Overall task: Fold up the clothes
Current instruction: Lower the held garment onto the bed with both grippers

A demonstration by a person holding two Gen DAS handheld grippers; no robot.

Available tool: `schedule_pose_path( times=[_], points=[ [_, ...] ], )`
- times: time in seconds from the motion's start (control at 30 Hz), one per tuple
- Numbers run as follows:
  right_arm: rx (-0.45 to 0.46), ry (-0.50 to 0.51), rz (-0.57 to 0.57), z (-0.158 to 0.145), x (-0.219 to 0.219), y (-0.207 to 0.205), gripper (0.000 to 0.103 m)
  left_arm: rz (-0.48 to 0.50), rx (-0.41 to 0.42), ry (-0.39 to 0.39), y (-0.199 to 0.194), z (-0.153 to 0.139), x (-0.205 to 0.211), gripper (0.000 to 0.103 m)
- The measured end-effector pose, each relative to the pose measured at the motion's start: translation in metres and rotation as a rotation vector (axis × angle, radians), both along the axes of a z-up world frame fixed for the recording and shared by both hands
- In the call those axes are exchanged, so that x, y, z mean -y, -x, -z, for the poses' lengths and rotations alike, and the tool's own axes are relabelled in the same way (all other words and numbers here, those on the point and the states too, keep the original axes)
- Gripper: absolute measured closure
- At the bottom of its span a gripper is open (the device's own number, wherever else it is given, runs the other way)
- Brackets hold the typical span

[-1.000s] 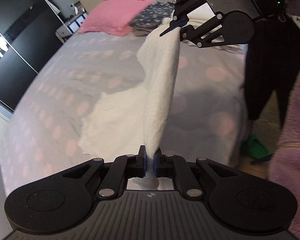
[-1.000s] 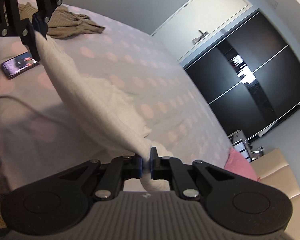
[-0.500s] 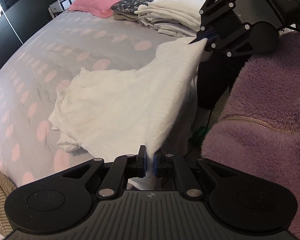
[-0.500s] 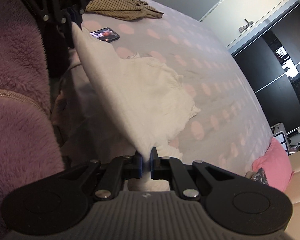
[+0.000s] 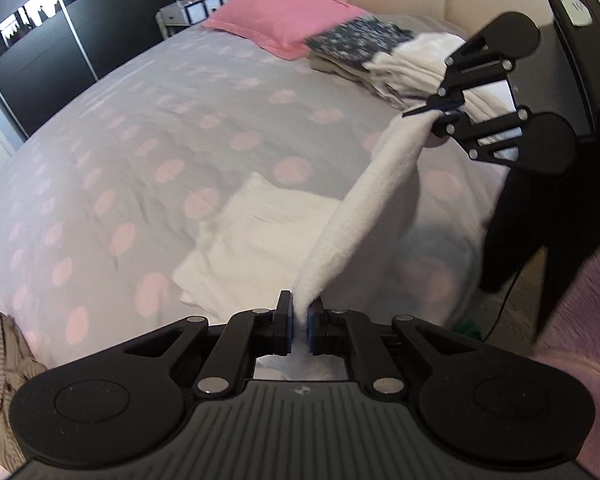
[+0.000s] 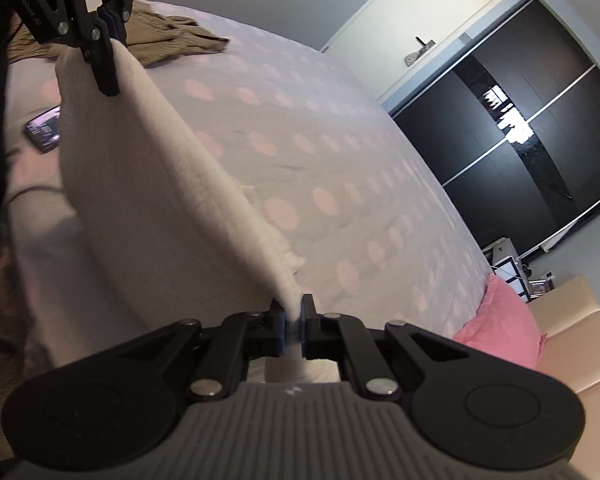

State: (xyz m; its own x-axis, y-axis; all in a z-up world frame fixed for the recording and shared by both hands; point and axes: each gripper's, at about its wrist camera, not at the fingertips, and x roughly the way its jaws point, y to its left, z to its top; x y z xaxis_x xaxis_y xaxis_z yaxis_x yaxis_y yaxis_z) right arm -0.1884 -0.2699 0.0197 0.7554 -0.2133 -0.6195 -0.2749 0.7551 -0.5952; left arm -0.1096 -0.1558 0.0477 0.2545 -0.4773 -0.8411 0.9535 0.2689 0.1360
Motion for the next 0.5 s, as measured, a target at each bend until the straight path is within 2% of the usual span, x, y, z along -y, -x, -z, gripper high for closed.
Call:
schedule_pose_path(
  times=[0.17, 0.33, 0.5],
  points=[
    [-0.014, -0.042, 0.070, 0.012, 0.020, -0.071, 0.096, -0.069, -0.005, 0.025, -0.060, -0.004, 0.025, 0.098],
    [-0.073, -0.115, 0.151, 0.048, 0.038, -0.140, 0.096, -0.167, -0.057, 0.024, -0.118, 0.033, 0.042, 0.098],
    [-0.174, -0.136, 0.190, 0.088, 0.046, -0.190, 0.096, -0.232, -0.135, 0.009, -0.161, 0.072, 0.052, 0.098]
  ],
)
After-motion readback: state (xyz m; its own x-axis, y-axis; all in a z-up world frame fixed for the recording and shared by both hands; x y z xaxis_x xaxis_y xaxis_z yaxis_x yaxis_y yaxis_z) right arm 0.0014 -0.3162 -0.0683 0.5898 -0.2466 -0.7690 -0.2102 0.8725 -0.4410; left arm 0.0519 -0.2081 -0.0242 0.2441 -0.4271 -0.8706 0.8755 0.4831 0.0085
